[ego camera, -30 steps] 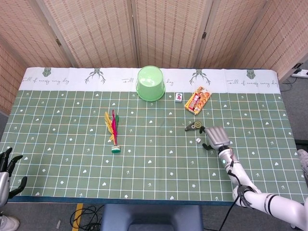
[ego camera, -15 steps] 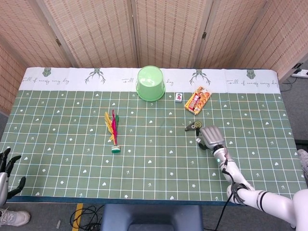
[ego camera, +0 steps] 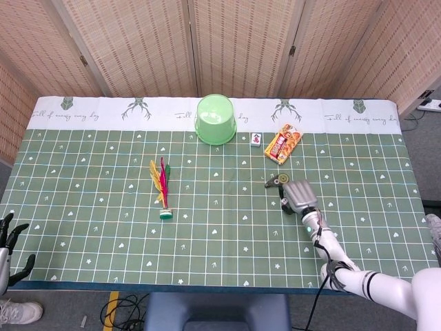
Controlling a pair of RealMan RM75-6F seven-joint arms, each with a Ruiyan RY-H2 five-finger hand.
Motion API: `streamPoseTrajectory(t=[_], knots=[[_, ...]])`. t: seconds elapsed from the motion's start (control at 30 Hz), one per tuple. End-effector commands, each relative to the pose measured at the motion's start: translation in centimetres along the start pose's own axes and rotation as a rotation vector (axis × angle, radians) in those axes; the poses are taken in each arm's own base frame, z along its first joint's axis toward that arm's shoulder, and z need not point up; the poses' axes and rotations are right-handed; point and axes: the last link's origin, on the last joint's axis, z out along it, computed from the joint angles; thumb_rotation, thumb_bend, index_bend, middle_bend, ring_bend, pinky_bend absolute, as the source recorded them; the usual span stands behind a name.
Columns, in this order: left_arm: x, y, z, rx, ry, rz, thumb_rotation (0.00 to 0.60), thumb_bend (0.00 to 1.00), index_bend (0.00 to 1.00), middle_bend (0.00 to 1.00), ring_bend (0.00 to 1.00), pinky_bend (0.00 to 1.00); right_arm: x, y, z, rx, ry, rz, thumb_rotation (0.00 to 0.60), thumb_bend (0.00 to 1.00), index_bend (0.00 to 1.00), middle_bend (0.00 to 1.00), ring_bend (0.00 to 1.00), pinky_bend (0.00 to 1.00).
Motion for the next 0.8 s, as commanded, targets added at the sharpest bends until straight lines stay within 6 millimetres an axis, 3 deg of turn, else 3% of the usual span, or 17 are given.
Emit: streamPoseTrajectory(t=[0.03, 0.57, 0.8], knots=[[0.0, 0.0, 0.0, -0.002, -0.002, 0.000, 0.600, 0.39, 0.20, 0.02, 0.03, 0.09, 0.0, 0.0, 0.0, 0.000, -0.001, -0.005, 0.600, 0.23, 0.56, 0.93, 1.00, 1.00], [-0.3, 0.0, 0.1, -0.002, -0.009, 0.002, 0.600, 0.39, 0.20, 0.02, 0.03, 0.09, 1.3, 0.4, -1.2, 0.019, 0.023, -0.004, 0.600, 0.32, 0.62, 0.94, 1.00, 1.00], [-0.2, 0.1, 0.1, -0.004, -0.008, 0.003, 0.600, 0.39, 0.20, 0.02, 0.02, 0.09, 5.6, -3.4, -2.7, 0.156, 0.161, 0.135, 0.600, 0.32, 0.63, 0.94, 1.00, 1.00]])
